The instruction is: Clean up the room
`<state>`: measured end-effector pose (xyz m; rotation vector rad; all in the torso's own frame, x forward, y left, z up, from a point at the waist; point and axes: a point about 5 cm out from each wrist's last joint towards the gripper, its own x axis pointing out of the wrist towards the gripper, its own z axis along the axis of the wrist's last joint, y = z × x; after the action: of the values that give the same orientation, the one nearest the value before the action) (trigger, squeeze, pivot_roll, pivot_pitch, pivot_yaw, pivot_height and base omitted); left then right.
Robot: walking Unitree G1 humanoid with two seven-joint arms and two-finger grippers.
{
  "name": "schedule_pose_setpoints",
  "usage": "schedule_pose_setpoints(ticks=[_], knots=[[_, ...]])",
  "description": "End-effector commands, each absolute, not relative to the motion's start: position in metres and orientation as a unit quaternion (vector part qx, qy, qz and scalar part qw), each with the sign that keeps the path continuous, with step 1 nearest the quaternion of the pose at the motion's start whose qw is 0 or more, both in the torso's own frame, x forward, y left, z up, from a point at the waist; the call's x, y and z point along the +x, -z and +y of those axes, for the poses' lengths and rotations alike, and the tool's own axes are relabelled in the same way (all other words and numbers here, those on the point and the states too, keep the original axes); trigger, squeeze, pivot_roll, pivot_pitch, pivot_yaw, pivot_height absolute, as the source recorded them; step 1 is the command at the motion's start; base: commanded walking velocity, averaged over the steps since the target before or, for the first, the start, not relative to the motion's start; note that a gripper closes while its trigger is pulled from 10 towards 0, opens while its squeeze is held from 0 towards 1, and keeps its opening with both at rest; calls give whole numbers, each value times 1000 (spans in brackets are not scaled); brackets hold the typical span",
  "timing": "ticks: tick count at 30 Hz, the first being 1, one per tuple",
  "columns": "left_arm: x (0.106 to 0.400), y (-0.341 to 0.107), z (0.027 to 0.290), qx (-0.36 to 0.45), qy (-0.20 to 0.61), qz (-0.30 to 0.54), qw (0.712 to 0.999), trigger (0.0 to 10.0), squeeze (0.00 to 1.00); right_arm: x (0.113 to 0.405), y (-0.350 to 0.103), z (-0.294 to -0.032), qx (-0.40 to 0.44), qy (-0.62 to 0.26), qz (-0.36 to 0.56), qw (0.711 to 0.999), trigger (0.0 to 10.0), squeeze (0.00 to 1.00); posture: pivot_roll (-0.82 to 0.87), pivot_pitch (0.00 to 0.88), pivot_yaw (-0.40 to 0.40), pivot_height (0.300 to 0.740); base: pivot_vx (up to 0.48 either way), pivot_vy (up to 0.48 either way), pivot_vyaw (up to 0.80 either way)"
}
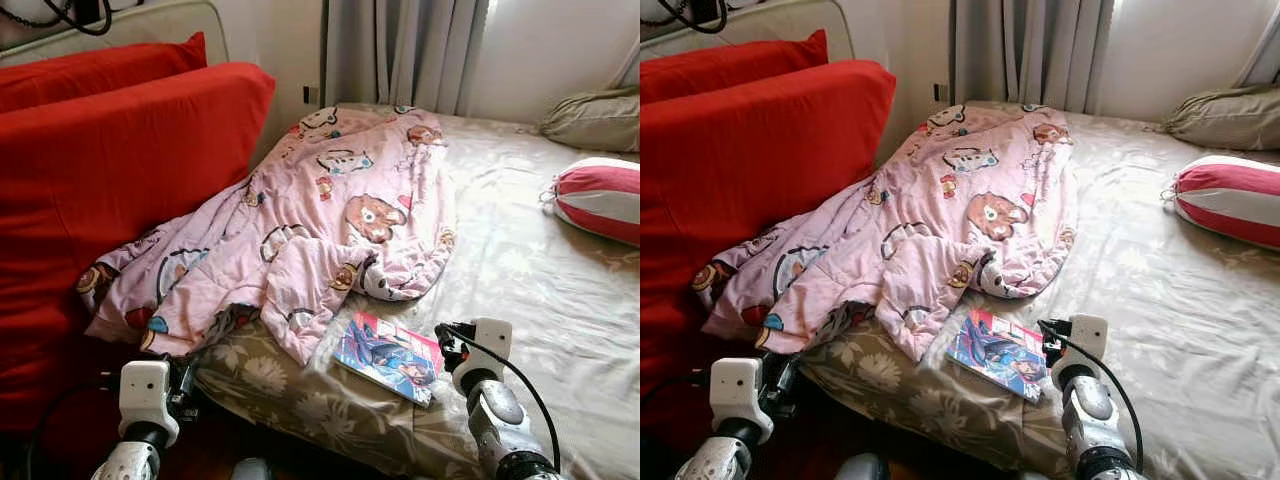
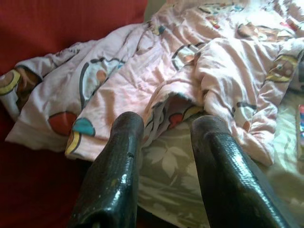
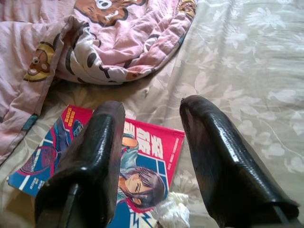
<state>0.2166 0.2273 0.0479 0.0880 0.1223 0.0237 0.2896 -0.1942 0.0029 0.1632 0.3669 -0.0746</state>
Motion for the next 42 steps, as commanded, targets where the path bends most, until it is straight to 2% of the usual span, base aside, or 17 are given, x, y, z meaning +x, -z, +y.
schedule_pose_setpoints(ticks=[1,11,19,32,33,34,35,36,37,40,41,42], knots=[[219,-50,227,47,-7,62,997,10000,0,286,0,-195,85,40,185,978,10000,0,126,0,4,632,281,0,0],[214,-52,230,54,-2,61,997,10000,0,280,8,-188,85,29,199,976,10000,0,143,0,-5,632,283,0,0],[206,-55,232,58,-2,62,996,10000,0,283,7,-187,88,34,205,974,10000,0,167,0,-10,632,0,0,0],[211,-76,225,51,8,37,998,10000,0,290,6,-190,101,61,242,963,10000,0,212,3,-22,632,0,0,0],[211,-77,225,48,6,35,998,10000,0,290,6,-191,103,63,246,962,10000,141,214,13,-27,632,0,0,0],[211,-78,225,46,4,34,998,10000,0,290,7,-192,105,64,249,961,10000,141,216,15,-29,632,0,0,0],[210,-82,223,45,3,30,999,10000,0,288,8,-196,105,73,256,958,10000,1000,223,22,-34,632,0,0,0],[209,-83,223,45,3,29,999,10000,0,288,8,-197,104,75,258,958,10000,1000,223,22,-34,632,0,0,0],[210,-83,222,39,0,26,999,10000,0,287,9,-198,104,78,263,956,10000,1000,224,57,-37,632,0,0,0],[211,-85,219,34,-6,23,999,10000,0,282,14,-204,81,94,286,950,10000,1000,227,49,-47,632,0,0,0],[214,-88,219,34,-8,17,999,10000,0,282,14,-205,89,101,286,949,10000,588,230,52,-54,632,0,0,0],[217,-93,221,30,-18,8,999,10000,0,282,14,-207,106,111,284,946,10000,0,222,80,-51,632,0,0,0]])
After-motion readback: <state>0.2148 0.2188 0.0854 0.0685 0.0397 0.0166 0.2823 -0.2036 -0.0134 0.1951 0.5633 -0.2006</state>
